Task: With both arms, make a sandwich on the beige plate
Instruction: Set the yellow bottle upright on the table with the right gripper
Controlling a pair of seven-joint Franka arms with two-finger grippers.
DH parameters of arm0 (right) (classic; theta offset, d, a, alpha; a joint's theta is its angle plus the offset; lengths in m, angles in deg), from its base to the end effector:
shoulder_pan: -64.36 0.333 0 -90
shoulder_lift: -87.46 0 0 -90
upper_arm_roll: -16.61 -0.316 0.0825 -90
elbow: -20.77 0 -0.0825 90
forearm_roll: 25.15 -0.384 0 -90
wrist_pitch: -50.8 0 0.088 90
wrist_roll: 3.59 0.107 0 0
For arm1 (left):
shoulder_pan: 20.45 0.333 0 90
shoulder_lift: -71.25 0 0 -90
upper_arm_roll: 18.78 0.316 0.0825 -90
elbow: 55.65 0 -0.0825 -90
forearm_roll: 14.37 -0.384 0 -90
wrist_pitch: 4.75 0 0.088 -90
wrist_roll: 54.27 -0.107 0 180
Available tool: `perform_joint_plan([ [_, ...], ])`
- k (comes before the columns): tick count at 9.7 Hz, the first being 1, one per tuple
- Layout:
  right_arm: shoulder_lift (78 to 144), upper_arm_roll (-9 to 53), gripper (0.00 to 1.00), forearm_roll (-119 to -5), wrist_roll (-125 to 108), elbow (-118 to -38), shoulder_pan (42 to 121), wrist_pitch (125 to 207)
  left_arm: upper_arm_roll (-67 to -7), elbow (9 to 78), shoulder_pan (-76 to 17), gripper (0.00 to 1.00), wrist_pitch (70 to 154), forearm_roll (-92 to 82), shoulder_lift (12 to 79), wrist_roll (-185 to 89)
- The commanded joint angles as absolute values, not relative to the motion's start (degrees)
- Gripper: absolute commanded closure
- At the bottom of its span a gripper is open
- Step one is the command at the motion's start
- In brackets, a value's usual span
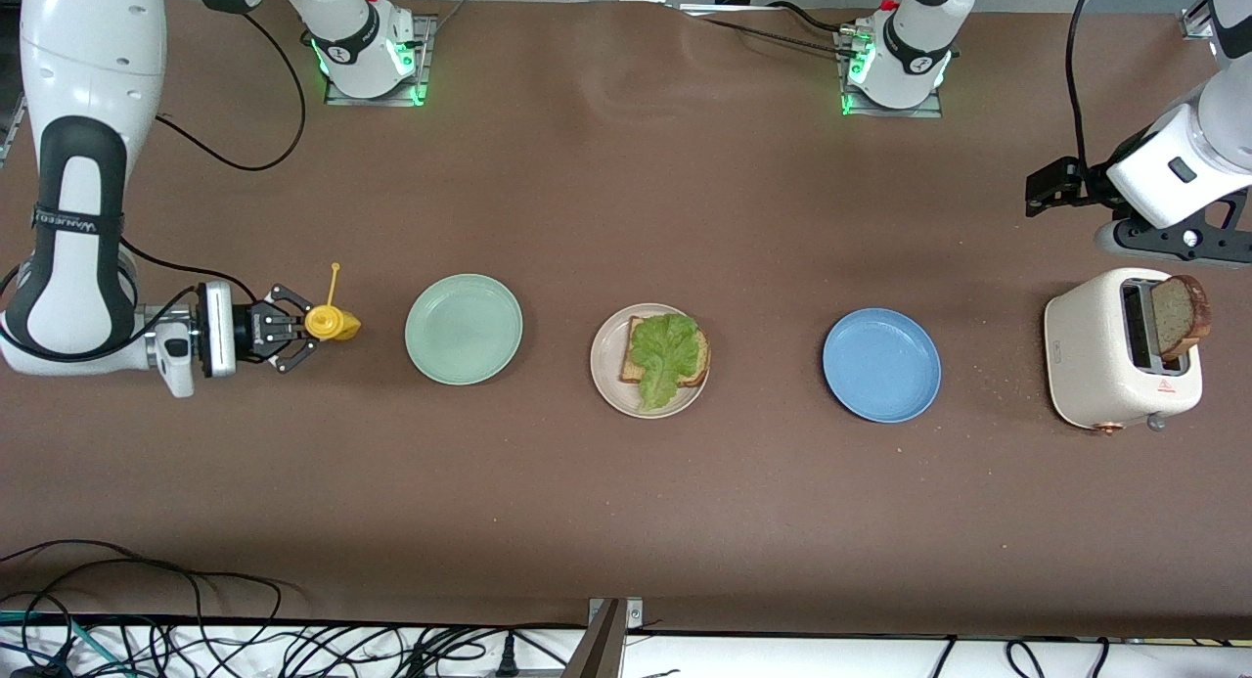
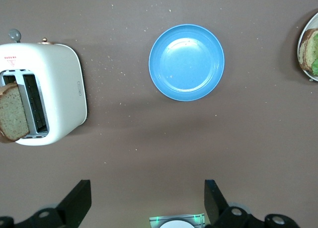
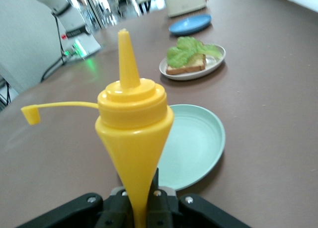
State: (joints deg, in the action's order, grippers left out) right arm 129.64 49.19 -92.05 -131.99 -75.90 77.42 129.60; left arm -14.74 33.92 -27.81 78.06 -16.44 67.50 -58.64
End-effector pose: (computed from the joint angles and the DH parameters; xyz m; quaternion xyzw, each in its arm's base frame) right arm 0.6064 -0.0569 0.2118 -0.6262 -0.5806 -0.2431 0.4601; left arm 0.5573 -0.0293 0.5820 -0.9934 0.0660 0.0917 0.0195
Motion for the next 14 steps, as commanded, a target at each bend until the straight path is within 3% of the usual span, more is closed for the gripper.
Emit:
perform_joint_plan([
  [1, 130.34, 47.99, 1.00, -95.01, -139.51, -78.02, 75.09, 126.74, -15.09, 33.65, -27.57, 0.00, 77.34, -17.79, 67.29, -58.31],
  [9, 138.52, 46.93, 1.00, -102.13, -149.05, -78.20, 73.76, 123.93, -14.92, 33.56, -27.48, 0.00, 77.43, -18.93, 67.21, -58.84],
  [10, 138.87, 46.93, 0.74, -103.27, -148.09, -78.72, 73.15, 123.49, -14.91, 33.56, -27.40, 0.00, 77.52, -21.89, 67.21, -59.01],
  [12, 138.78, 46.93, 0.00, -104.51, -148.17, -78.64, 72.45, 121.48, -14.56, 33.47, -26.09, 0.00, 78.04, -26.13, 65.64, -59.71],
  [14, 138.00, 47.28, 0.00, -103.64, -145.12, -78.11, 71.40, 119.89, -14.65, 33.47, -20.92, 0.00, 81.97, -28.08, 63.61, -67.50],
])
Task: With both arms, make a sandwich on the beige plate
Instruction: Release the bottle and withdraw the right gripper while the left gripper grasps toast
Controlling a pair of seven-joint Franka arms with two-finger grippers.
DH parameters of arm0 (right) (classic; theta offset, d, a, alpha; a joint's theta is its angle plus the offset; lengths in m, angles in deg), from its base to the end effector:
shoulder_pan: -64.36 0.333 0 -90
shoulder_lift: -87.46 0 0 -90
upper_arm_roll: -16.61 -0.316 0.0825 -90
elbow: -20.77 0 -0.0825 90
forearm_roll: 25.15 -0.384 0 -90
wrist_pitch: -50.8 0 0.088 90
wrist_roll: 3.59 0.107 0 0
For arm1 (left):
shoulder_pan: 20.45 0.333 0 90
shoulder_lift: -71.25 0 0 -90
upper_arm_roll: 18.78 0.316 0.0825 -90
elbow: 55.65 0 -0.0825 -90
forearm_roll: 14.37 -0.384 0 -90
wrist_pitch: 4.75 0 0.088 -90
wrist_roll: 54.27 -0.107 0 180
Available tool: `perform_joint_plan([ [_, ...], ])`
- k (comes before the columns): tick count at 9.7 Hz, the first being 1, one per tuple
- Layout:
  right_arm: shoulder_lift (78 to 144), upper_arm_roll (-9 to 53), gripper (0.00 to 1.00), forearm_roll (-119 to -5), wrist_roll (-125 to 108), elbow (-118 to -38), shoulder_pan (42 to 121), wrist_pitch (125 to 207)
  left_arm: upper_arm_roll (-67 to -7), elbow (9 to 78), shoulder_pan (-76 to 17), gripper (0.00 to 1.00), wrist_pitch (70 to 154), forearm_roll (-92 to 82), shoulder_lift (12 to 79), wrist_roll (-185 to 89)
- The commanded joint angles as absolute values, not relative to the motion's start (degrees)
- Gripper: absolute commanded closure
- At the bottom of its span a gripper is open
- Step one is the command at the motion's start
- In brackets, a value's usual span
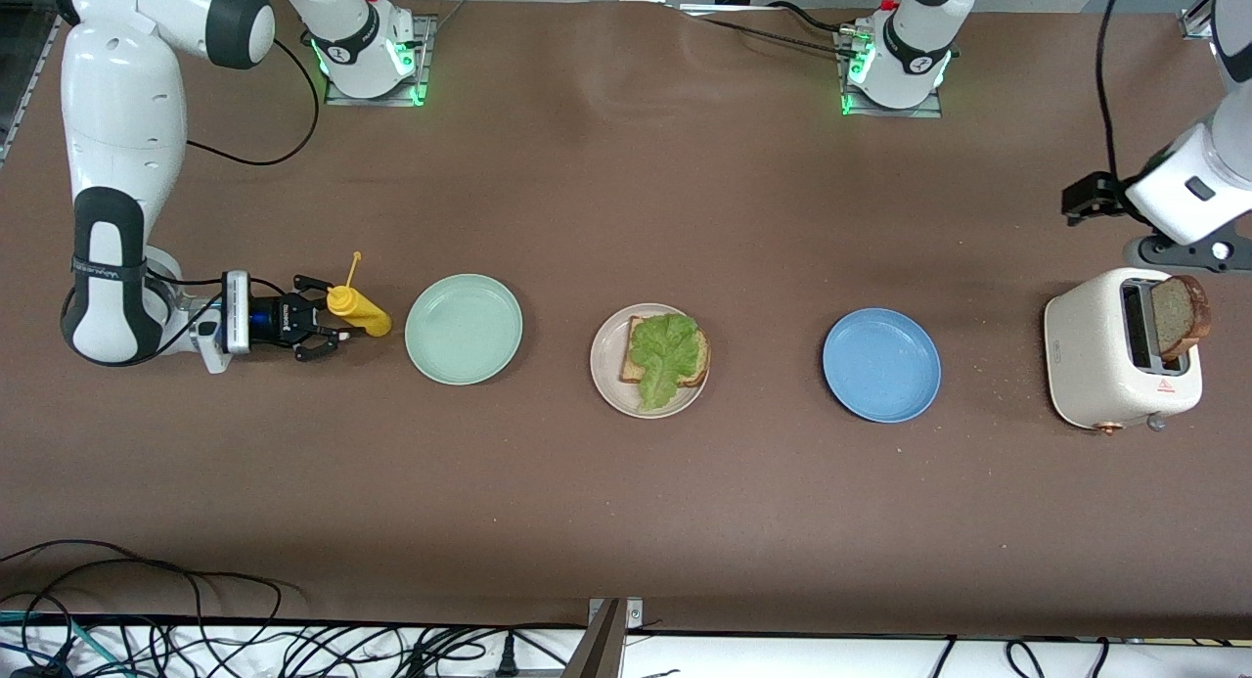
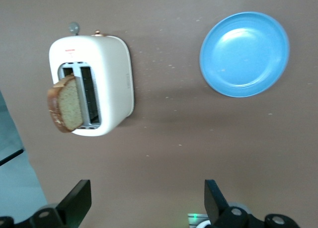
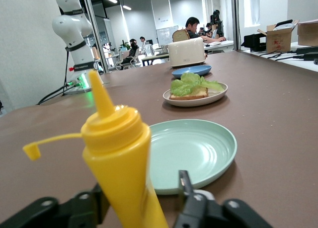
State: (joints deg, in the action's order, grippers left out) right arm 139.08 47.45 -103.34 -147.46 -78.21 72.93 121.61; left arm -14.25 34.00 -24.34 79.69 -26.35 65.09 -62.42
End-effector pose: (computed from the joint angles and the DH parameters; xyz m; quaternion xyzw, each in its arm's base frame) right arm 0.5718 -0.0718 0.1219 -0.5622 -0.5418 -0.3594 0.5111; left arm 0.5714 0.0281 0.5622 -0.9871 0.0648 0.1064 0.1007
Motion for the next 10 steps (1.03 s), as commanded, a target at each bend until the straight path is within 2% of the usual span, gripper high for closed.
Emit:
perform_joint_plan([
  [1, 137.65, 49.37, 0.00, -103.20, -140.31, -77.24, 71.22, 117.62, -14.65, 33.38, -18.28, 0.00, 83.13, -28.08, 62.65, -70.32],
  [5, 137.38, 58.69, 0.00, -95.55, -120.81, -66.36, 71.21, 109.09, -14.65, 34.17, -10.63, 0.00, 91.73, -27.73, 56.85, -77.80],
  [7, 137.38, 62.12, 0.00, -95.55, -105.54, -57.07, 71.39, 105.23, -14.74, 34.61, -6.23, 0.00, 96.83, -27.11, 54.21, -82.90],
  [10, 135.71, 62.31, 0.00, -95.64, -83.55, -47.90, 71.74, 103.89, -15.00, 41.44, -3.06, 0.00, 104.56, -25.80, 54.19, -84.15],
])
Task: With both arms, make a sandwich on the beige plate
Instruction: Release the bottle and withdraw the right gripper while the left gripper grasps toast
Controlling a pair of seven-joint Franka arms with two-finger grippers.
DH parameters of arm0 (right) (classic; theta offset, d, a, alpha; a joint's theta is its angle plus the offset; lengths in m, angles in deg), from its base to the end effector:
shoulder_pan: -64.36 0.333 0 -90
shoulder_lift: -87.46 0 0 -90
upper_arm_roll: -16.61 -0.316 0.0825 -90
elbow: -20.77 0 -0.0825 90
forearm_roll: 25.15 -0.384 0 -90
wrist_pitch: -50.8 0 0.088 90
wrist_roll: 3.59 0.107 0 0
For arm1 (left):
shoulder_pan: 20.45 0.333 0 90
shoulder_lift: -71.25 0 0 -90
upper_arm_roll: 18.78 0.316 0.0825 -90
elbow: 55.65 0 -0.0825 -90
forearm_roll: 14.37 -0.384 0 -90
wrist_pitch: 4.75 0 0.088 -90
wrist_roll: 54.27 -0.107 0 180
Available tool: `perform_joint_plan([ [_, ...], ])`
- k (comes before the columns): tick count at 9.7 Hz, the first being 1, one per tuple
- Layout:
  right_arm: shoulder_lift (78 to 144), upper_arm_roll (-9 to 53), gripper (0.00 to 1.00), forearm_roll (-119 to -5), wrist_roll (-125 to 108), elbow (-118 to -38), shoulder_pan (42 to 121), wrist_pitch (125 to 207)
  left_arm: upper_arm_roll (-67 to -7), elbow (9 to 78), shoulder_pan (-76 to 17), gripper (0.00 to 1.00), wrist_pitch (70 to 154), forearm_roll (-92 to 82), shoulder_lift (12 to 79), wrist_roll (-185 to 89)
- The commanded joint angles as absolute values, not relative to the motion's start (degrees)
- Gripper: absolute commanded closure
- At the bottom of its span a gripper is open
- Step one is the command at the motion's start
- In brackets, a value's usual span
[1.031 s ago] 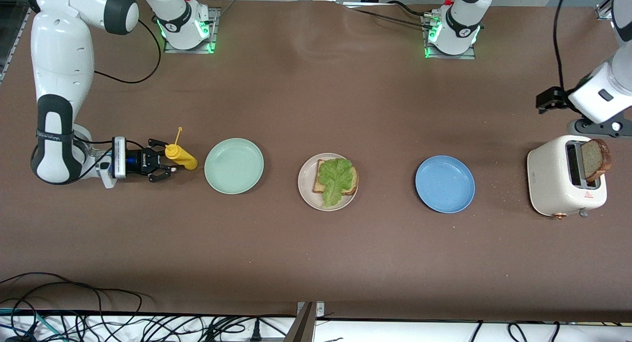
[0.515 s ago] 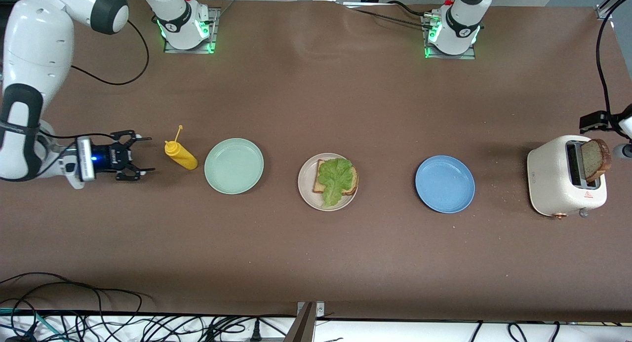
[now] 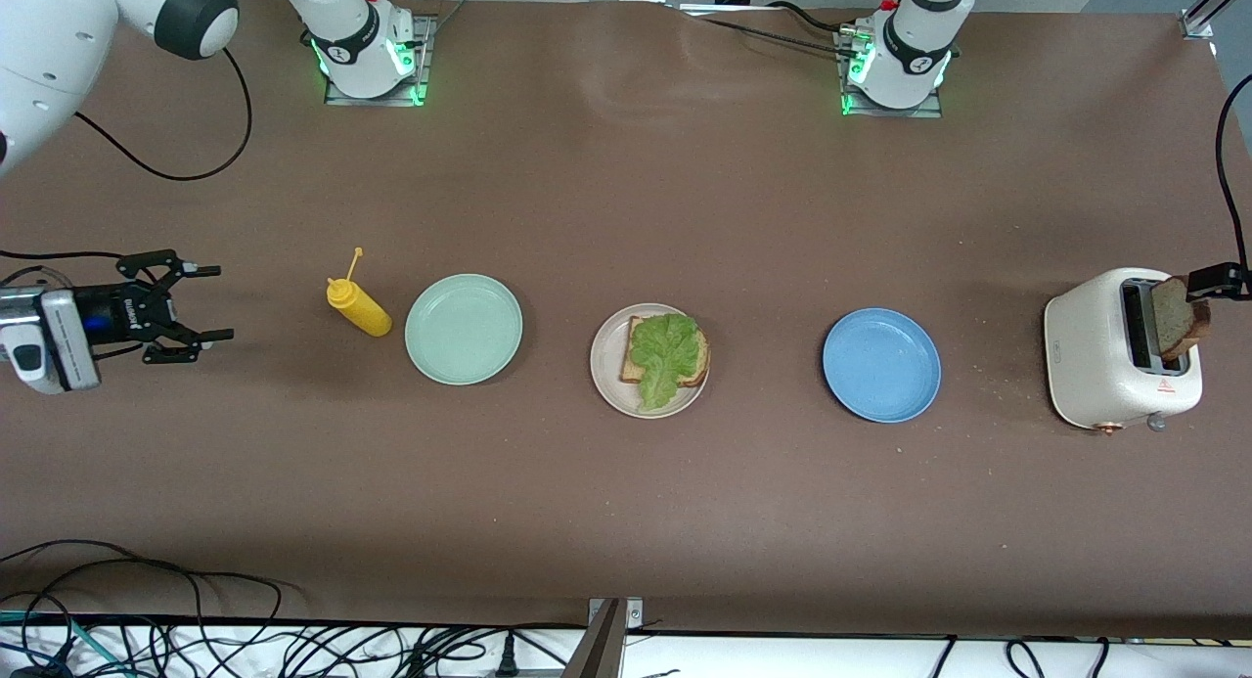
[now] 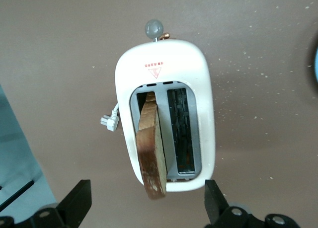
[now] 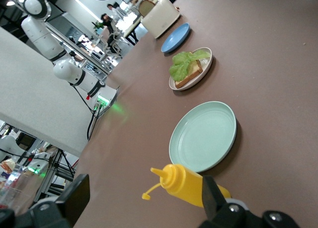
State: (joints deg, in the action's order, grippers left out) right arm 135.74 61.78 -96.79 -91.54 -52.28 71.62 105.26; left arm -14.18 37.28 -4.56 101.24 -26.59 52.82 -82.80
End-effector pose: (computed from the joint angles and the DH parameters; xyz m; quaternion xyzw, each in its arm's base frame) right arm 0.6446 -0.1446 0.3395 -0.7456 -0.3997 -0.0928 0.5250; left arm 0.5993 0.2362 0.4316 -0.9869 0.1049 0.0892 0.0841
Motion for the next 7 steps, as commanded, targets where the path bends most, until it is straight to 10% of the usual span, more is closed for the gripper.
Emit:
perform_joint_plan([
  [1, 135.71, 62.31, 0.00, -95.72, -78.52, -45.09, 71.74, 103.89, -15.09, 44.86, -1.66, 0.00, 108.59, -25.27, 55.33, -84.67],
  [4, 130.81, 58.39, 0.00, -84.36, -66.99, -42.86, 72.97, 110.70, -15.09, 50.87, 0.46, 0.00, 114.69, -23.33, 56.75, -86.34],
  [7, 119.05, 42.85, 0.00, -62.57, -53.92, -49.87, 72.71, 124.93, -15.09, 51.05, 0.38, 0.89, 114.52, -23.33, 56.75, -86.70],
])
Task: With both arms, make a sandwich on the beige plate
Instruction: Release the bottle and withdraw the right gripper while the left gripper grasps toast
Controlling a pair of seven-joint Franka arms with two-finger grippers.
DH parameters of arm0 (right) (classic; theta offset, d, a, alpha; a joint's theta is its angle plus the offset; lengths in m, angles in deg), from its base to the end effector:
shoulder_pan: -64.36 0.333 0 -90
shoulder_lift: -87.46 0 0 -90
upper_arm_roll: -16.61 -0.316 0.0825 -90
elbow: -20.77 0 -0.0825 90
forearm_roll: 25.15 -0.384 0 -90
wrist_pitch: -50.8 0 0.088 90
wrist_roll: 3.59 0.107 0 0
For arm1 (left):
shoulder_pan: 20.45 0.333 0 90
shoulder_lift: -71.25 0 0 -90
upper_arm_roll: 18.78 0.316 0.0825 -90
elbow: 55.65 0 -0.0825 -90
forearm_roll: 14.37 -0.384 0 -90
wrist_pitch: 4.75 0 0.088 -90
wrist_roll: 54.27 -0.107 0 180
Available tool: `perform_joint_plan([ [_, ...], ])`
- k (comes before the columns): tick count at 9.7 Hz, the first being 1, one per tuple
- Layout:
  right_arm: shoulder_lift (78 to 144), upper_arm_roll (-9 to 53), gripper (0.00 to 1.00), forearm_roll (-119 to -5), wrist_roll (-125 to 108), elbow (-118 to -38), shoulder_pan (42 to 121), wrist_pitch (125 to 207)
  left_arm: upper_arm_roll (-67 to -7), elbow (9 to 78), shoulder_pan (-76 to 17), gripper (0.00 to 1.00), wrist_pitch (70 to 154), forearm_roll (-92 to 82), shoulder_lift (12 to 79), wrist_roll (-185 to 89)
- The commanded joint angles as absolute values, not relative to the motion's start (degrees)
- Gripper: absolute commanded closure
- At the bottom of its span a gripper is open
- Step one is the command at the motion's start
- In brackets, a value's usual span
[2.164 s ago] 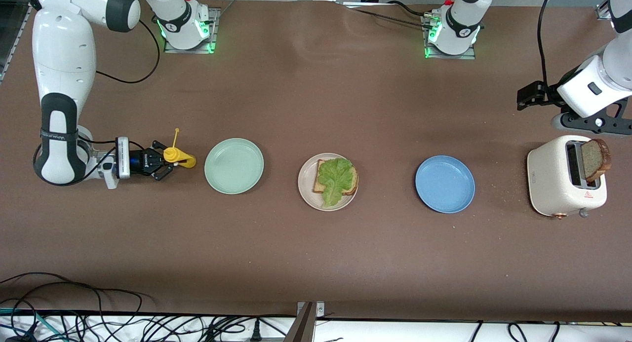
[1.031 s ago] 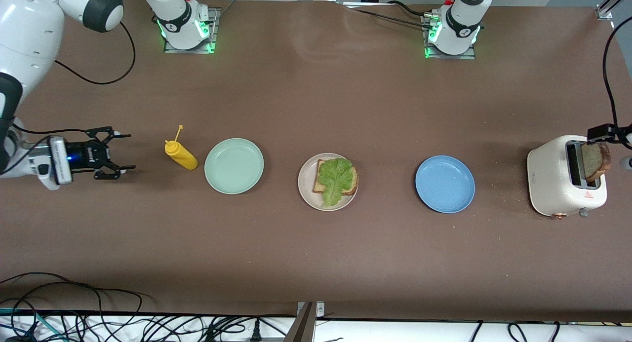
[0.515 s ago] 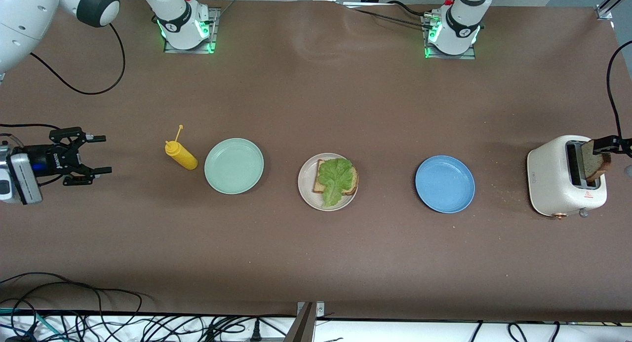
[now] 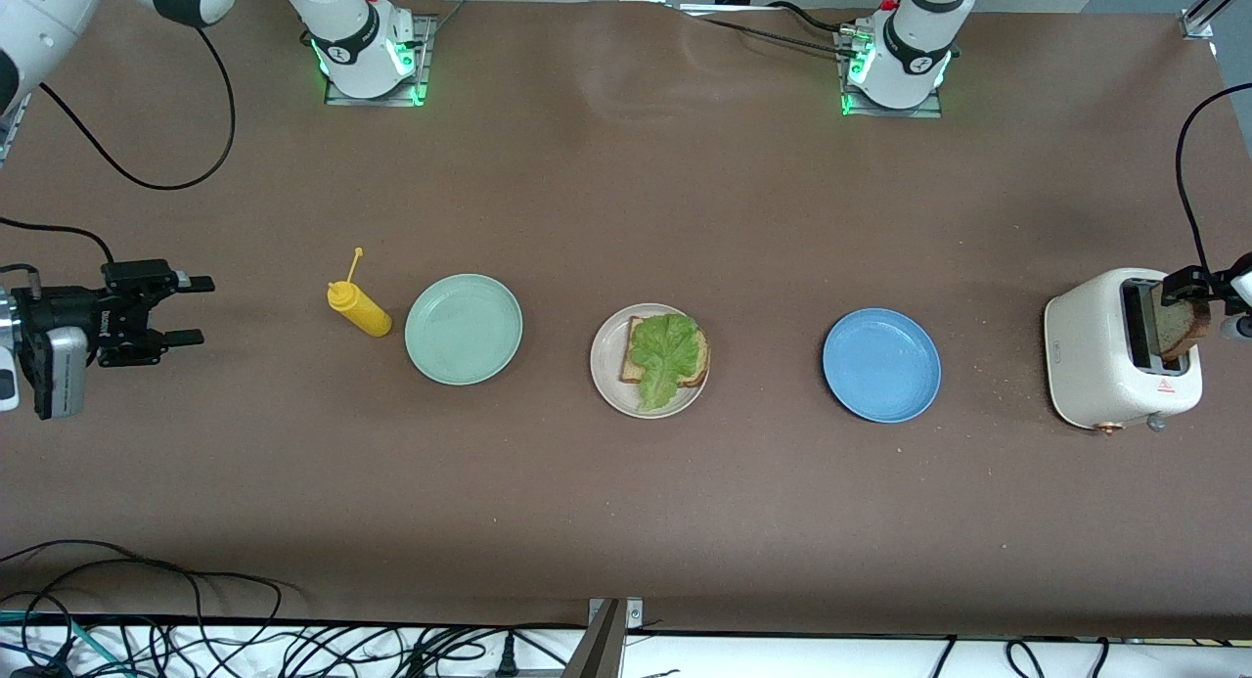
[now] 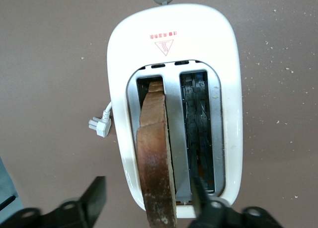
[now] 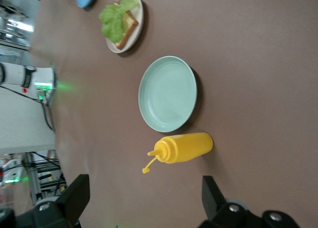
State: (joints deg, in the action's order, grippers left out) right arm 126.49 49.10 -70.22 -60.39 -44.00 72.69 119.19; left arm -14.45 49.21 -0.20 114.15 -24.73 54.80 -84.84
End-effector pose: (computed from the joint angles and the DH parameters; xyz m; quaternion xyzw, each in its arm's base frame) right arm 0.6746 -0.0783 0.4295 -0.8896 -0.3123 0.0622 0.3275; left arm 0.5643 0.2651 0.3744 -0.9909 0.0985 0.0596 0.0690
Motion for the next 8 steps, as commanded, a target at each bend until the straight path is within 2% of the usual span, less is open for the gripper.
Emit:
perform_joint_plan([
  [1, 115.09, 38.36, 0.00, -55.28, -48.47, -52.42, 72.71, 128.03, -15.09, 50.96, 0.38, 1.00, 114.43, -23.33, 56.49, -87.66],
  [4, 106.82, 29.37, 0.00, -37.86, -31.24, -56.65, 71.30, 129.99, -15.18, 49.91, 0.47, 1.00, 114.34, -21.33, 56.48, -88.54],
  [5, 103.57, 27.00, 0.00, -32.84, -29.10, -60.32, 70.95, 132.34, -15.09, 48.86, 0.38, 1.00, 114.08, -20.96, 56.83, -88.46],
  [6, 99.45, 24.89, 0.00, -28.27, -28.30, -65.84, 70.17, 135.67, -15.35, 46.68, 0.12, 1.00, 111.73, -20.87, 56.92, -88.28],
  [8, 91.62, 19.19, 0.00, -22.28, -19.91, -76.48, 67.45, 143.85, -17.97, 36.69, -0.76, 1.00, 101.92, -20.78, 56.92, -88.80],
])
